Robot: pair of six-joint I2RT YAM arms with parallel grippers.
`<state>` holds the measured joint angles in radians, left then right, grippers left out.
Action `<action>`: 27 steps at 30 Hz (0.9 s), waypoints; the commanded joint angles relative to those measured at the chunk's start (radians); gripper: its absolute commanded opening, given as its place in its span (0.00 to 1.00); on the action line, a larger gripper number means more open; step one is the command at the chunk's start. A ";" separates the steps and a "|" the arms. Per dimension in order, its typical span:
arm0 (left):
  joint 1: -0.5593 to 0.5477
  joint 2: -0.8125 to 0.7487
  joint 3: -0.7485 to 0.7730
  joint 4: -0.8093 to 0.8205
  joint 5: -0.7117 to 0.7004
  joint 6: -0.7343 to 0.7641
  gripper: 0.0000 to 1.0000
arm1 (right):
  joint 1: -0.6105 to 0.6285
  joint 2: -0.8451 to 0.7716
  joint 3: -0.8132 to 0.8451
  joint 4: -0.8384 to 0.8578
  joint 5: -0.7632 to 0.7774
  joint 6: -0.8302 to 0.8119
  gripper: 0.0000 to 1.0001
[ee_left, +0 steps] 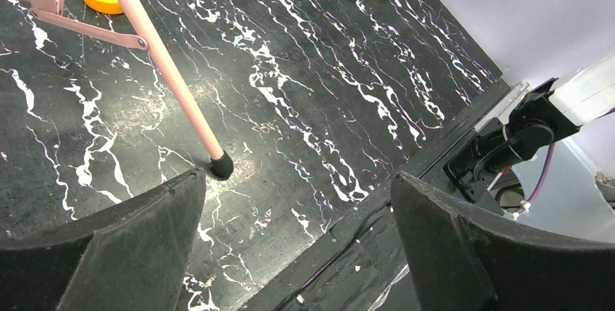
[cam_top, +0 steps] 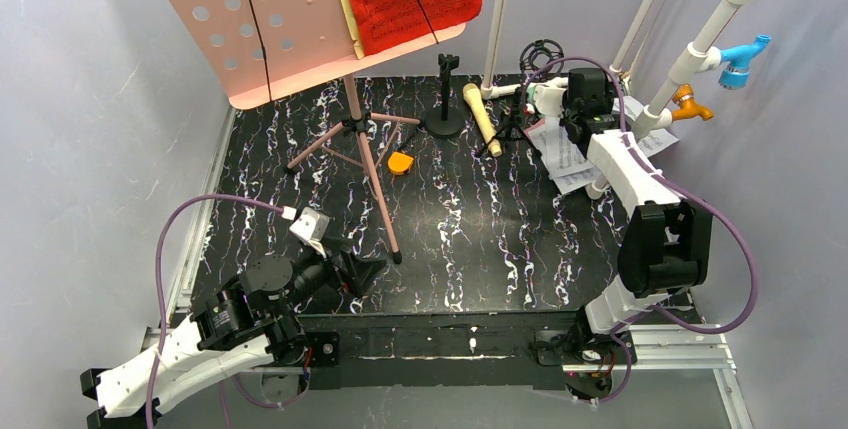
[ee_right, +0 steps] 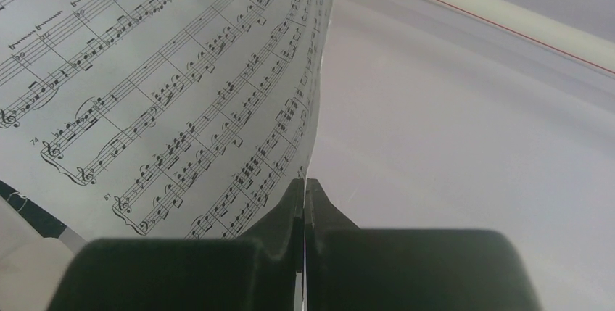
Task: Pack up the instrument practice props
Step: Place the sheet music at the center of the board.
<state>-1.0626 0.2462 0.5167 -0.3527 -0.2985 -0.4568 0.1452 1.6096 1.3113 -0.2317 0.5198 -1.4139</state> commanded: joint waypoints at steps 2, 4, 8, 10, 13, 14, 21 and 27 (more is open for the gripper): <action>-0.002 -0.008 -0.001 0.001 -0.019 0.003 0.98 | -0.009 -0.036 -0.002 0.073 0.015 -0.025 0.09; -0.003 -0.008 -0.002 0.004 -0.019 0.001 0.98 | -0.009 -0.040 -0.011 0.066 0.007 -0.014 0.11; -0.001 0.004 0.003 0.005 -0.013 -0.002 0.98 | -0.009 -0.046 -0.029 0.048 -0.013 0.013 0.12; -0.002 0.008 0.005 0.002 -0.012 0.000 0.98 | -0.009 -0.046 -0.040 0.045 -0.017 0.023 0.12; -0.002 0.006 0.007 0.000 -0.012 -0.001 0.98 | -0.009 -0.041 -0.053 0.047 -0.012 0.031 0.15; -0.002 0.004 0.007 0.000 -0.013 -0.002 0.98 | -0.009 -0.039 -0.058 0.050 -0.011 0.033 0.17; -0.002 -0.009 0.006 -0.012 -0.014 -0.007 0.98 | -0.009 -0.027 -0.063 0.067 0.006 0.053 0.36; -0.002 -0.021 0.006 -0.015 -0.014 -0.011 0.98 | -0.010 -0.061 -0.042 0.038 0.006 0.092 0.68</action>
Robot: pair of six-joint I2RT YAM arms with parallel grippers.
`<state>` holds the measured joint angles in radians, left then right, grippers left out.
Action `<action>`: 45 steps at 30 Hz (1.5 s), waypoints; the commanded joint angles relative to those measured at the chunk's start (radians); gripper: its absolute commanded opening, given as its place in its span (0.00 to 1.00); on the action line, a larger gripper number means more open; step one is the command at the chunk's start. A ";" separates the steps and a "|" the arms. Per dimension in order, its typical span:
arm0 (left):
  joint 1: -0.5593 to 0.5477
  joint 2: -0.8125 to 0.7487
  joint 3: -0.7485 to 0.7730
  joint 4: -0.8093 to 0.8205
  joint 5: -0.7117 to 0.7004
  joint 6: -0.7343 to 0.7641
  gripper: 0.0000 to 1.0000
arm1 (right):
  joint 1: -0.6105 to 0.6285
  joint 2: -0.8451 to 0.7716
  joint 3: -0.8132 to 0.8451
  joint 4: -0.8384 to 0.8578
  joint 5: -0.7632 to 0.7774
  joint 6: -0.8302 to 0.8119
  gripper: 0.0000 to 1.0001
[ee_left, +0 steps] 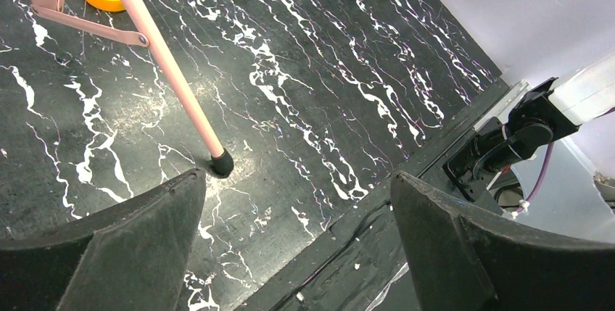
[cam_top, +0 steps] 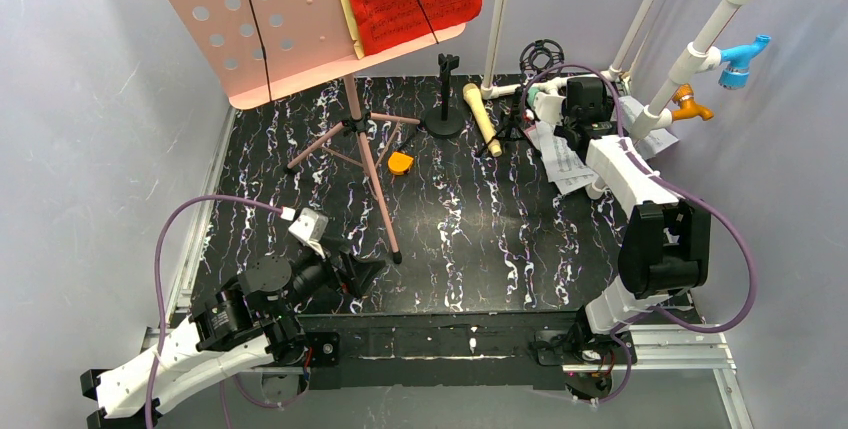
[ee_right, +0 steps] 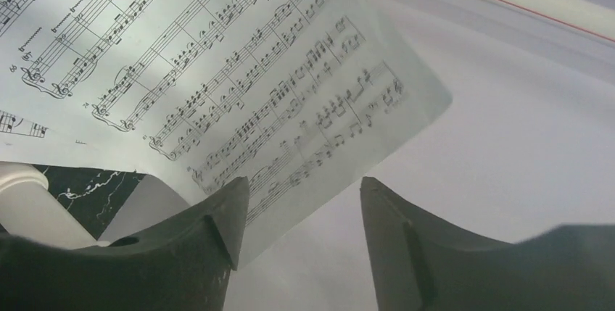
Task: Pack up the instrument practice props
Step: Place the sheet music at the center of the board, then pick up the sheet music from the music stand.
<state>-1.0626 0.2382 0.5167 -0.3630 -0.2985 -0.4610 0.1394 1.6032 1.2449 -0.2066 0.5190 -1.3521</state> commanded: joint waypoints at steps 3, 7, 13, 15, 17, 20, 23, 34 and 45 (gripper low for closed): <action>-0.002 -0.010 0.008 -0.002 -0.012 -0.008 0.98 | -0.005 -0.087 0.025 -0.015 -0.003 0.057 0.80; -0.002 -0.002 0.008 0.007 -0.004 -0.012 0.98 | -0.005 -0.144 0.029 -0.094 -0.051 0.123 0.86; -0.003 0.001 0.007 0.025 0.004 -0.018 0.98 | -0.004 -0.240 0.073 -0.286 -0.227 0.261 0.93; -0.002 0.004 0.005 0.035 0.005 -0.018 0.98 | -0.004 -0.269 0.090 -0.345 -0.289 0.295 0.94; -0.002 0.010 0.002 0.044 0.009 -0.020 0.98 | -0.004 -0.294 0.103 -0.408 -0.351 0.317 0.95; -0.002 0.021 0.000 0.055 0.014 -0.021 0.98 | -0.004 -0.321 0.125 -0.467 -0.432 0.345 0.98; -0.002 0.032 0.004 0.058 0.016 -0.021 0.98 | -0.004 -0.336 0.155 -0.511 -0.505 0.368 0.98; -0.002 0.038 0.003 0.063 0.017 -0.022 0.98 | -0.004 -0.298 0.391 -0.604 -0.950 0.538 0.98; -0.002 0.002 -0.010 0.053 0.007 -0.023 0.98 | -0.004 -0.231 0.539 -0.344 -1.299 0.978 0.98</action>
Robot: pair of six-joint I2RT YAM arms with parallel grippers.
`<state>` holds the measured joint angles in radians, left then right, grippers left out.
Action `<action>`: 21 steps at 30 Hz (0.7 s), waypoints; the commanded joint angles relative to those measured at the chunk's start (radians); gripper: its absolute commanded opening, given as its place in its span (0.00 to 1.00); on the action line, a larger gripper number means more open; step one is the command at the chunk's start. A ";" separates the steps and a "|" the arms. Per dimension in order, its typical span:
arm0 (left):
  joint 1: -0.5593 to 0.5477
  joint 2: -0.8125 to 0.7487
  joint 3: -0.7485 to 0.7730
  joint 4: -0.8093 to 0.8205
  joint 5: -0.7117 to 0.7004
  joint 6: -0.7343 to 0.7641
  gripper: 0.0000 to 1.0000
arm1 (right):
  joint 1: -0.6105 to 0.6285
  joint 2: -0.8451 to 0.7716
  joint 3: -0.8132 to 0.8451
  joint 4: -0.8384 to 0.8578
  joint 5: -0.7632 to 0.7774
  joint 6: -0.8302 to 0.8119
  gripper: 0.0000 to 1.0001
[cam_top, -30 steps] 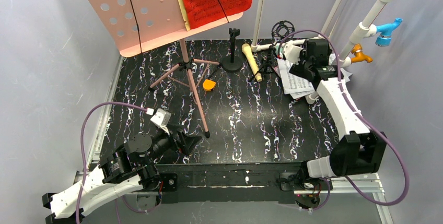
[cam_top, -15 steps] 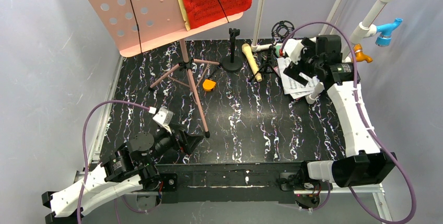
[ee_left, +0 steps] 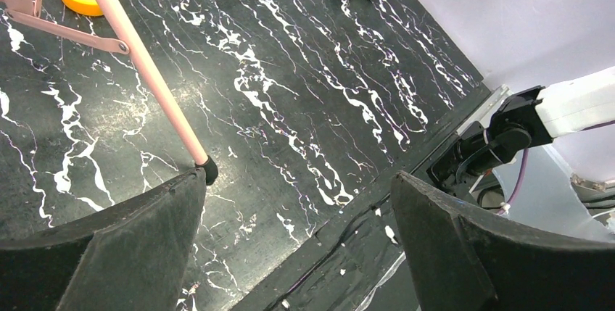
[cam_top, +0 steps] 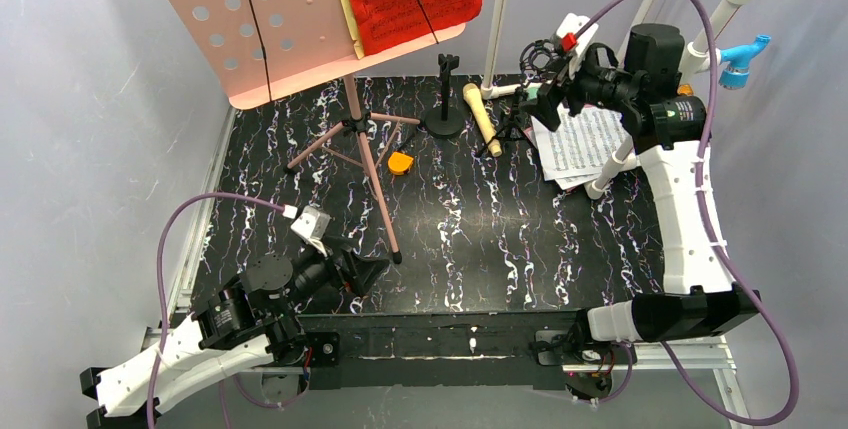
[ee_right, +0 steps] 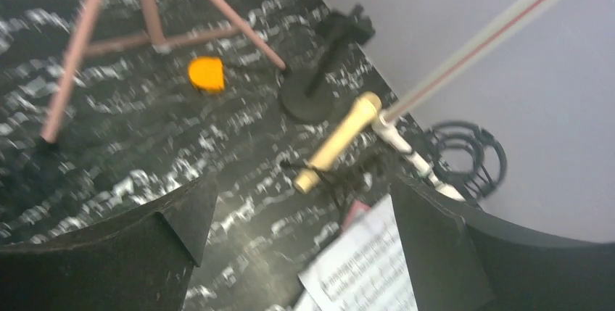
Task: Pack up the instrument practice props
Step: Pick up the sheet music from the music stand.
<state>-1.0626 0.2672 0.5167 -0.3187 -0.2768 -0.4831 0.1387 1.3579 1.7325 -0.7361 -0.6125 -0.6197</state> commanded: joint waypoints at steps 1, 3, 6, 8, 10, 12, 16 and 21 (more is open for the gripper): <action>-0.002 -0.032 -0.015 0.014 -0.015 0.001 0.98 | -0.002 0.015 0.046 0.246 -0.185 0.310 0.98; -0.002 -0.033 -0.013 0.016 -0.015 0.008 0.98 | -0.002 0.015 0.031 0.362 -0.209 0.433 0.98; -0.002 -0.023 0.003 0.001 -0.013 0.012 0.98 | -0.002 0.021 0.010 0.521 -0.224 0.595 0.98; -0.002 -0.019 0.010 -0.007 -0.013 0.010 0.98 | -0.002 0.029 0.005 0.600 -0.225 0.679 0.98; -0.002 -0.020 0.011 -0.008 -0.012 0.009 0.98 | -0.002 0.040 0.012 0.661 -0.223 0.738 0.98; -0.002 -0.022 0.009 -0.005 -0.013 0.008 0.98 | -0.002 0.052 0.018 0.698 -0.218 0.787 0.98; -0.002 -0.020 0.011 0.002 -0.011 0.008 0.98 | -0.002 0.065 0.025 0.768 -0.208 0.847 0.98; -0.001 -0.011 0.013 0.007 -0.007 0.005 0.98 | -0.002 0.078 0.023 0.833 -0.199 0.909 0.98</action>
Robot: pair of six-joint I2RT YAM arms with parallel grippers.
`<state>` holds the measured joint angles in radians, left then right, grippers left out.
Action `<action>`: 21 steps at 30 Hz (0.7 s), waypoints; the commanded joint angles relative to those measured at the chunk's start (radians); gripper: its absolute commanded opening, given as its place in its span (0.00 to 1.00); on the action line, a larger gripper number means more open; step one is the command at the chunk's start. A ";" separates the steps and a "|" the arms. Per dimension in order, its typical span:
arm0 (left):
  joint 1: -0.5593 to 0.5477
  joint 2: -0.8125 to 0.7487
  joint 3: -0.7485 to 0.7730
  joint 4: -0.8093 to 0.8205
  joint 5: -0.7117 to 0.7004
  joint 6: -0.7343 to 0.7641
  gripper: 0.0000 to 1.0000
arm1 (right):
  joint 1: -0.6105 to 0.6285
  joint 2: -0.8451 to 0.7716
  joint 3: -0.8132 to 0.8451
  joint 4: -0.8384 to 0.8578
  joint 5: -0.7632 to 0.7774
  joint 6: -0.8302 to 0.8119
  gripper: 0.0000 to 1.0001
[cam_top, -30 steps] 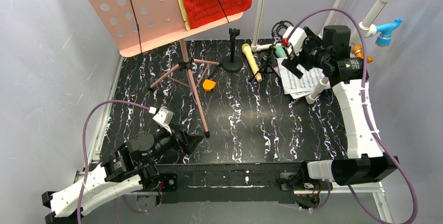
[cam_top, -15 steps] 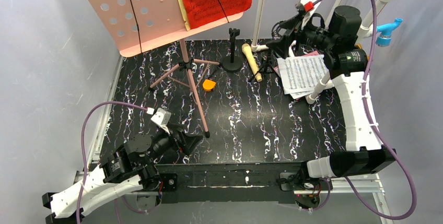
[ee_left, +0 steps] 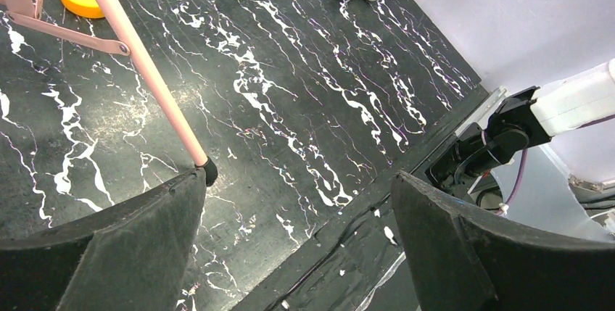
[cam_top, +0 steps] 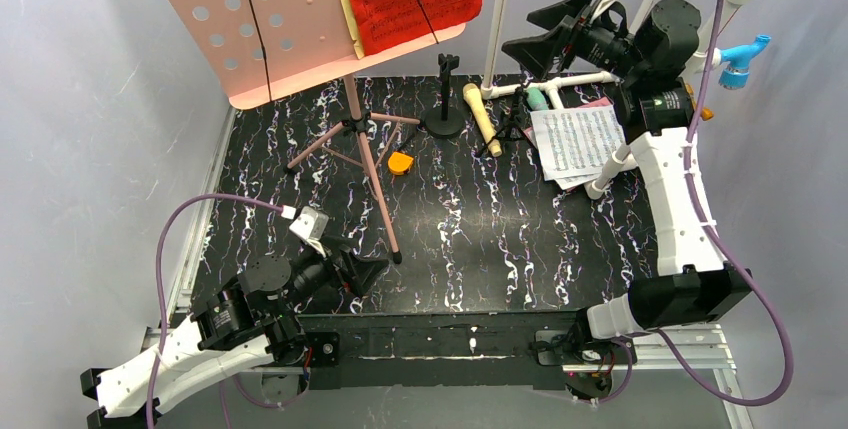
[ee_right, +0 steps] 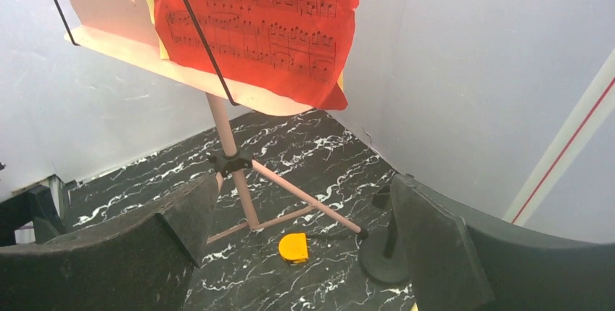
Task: Pack up the instrument practice props
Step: Pick up the sheet music from the music stand.
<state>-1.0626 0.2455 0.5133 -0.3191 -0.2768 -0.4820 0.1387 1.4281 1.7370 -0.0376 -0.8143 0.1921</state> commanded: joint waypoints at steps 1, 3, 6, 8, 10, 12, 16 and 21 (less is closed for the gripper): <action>-0.002 0.011 0.015 0.008 -0.007 0.002 0.98 | -0.002 0.011 0.017 0.144 0.005 0.107 0.98; -0.002 0.011 0.013 0.011 -0.007 -0.002 0.98 | -0.002 0.014 0.015 0.162 0.007 0.123 0.98; -0.002 0.012 0.011 0.012 -0.007 -0.005 0.98 | -0.002 0.018 0.011 0.188 0.014 0.145 0.98; -0.002 0.012 0.013 0.011 -0.007 -0.008 0.98 | -0.002 0.022 0.010 0.209 0.014 0.161 0.98; -0.002 0.012 0.014 0.010 -0.007 -0.011 0.98 | -0.002 0.026 0.008 0.232 0.017 0.187 0.98; -0.002 0.011 0.017 0.005 -0.007 -0.016 0.98 | -0.002 0.030 0.002 0.262 0.021 0.215 0.98; -0.002 0.009 0.017 -0.006 -0.006 -0.033 0.98 | -0.002 0.038 -0.005 0.315 0.033 0.279 0.98; -0.002 0.007 0.011 0.006 -0.004 -0.045 0.98 | -0.001 0.072 -0.004 0.390 0.054 0.400 0.98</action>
<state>-1.0626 0.2485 0.5133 -0.3191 -0.2764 -0.5106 0.1387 1.4738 1.7355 0.2276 -0.7918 0.4683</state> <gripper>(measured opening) 0.981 0.983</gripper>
